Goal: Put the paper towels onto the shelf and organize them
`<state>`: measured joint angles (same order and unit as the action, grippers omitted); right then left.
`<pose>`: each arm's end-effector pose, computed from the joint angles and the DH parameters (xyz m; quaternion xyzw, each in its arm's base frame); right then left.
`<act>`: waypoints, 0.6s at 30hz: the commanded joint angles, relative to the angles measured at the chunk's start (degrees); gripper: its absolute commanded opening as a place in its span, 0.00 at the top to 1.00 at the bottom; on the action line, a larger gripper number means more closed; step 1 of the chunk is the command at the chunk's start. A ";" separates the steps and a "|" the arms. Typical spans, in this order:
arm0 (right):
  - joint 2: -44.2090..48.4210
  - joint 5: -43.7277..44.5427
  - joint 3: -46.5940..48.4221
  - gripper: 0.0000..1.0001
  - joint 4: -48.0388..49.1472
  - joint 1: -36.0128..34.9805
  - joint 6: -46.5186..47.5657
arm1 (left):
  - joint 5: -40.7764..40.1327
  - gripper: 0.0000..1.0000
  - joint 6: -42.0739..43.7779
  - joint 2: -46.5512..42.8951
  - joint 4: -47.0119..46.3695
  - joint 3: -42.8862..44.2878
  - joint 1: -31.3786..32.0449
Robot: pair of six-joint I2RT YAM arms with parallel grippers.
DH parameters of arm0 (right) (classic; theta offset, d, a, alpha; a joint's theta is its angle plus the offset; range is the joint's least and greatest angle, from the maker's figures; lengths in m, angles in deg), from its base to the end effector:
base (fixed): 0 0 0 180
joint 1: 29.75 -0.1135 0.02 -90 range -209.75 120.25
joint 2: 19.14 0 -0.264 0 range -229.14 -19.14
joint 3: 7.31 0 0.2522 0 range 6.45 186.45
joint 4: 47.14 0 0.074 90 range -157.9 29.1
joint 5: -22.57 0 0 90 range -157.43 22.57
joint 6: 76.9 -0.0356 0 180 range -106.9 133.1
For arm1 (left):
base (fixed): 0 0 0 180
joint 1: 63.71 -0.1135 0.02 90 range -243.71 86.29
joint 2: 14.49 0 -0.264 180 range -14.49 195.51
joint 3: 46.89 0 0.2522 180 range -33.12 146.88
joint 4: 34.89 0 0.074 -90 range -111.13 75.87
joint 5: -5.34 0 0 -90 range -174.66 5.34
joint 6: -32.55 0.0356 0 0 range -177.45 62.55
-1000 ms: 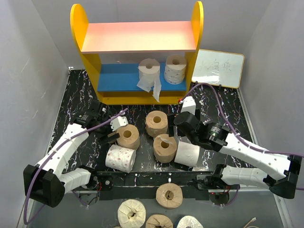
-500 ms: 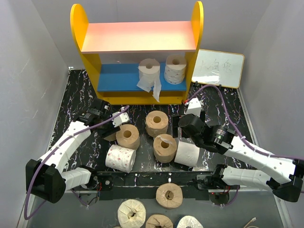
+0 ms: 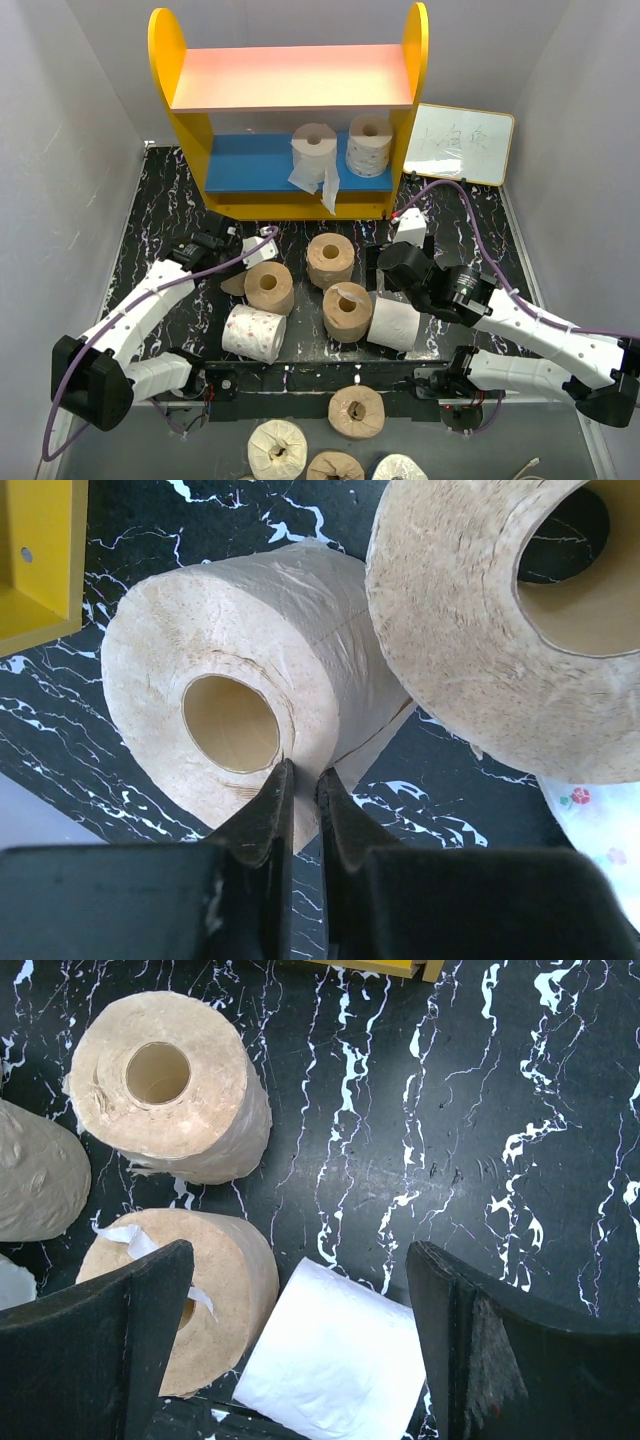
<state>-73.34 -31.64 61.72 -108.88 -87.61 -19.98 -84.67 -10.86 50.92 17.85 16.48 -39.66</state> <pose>0.1132 0.1410 0.3170 -0.0797 0.8887 0.0487 0.4488 0.2058 -0.0918 0.2550 0.5510 0.7777 0.0592 0.2967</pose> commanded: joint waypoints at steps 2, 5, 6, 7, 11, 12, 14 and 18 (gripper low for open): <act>1.82 2.04 -0.28 0.13 1.40 -0.04 -0.50 | 1.11 1.00 -2.45 0.77 2.85 -2.26 1.96; 1.90 2.14 -0.21 0.13 1.19 -0.05 -0.45 | -2.31 1.00 -3.14 0.18 2.83 -0.33 2.93; 1.90 2.14 -0.12 0.13 1.10 -0.03 -0.41 | -2.99 1.00 -3.09 -0.15 3.41 0.72 3.15; 1.97 2.17 -0.09 0.13 1.04 -0.04 -0.41 | -3.46 1.00 -3.02 -0.58 4.08 2.10 3.27; 2.10 2.13 -0.19 0.13 0.99 -0.05 -0.32 | -4.43 0.92 -4.13 -0.44 6.18 4.65 3.41; 2.14 2.16 -0.26 0.13 1.01 -0.01 -0.30 | -4.95 0.77 -4.86 0.07 6.60 4.85 3.49; 2.09 2.07 -0.30 0.12 1.05 -0.04 -0.25 | -5.62 0.56 -4.96 0.23 6.58 4.57 3.50; 1.95 1.82 -0.15 0.12 1.05 -0.03 -0.20 | -5.24 0.47 -4.27 -0.87 5.25 3.55 3.78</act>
<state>-72.37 -31.33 61.30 -109.06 -87.61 -19.96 -89.40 -14.82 51.00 22.27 19.23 -36.42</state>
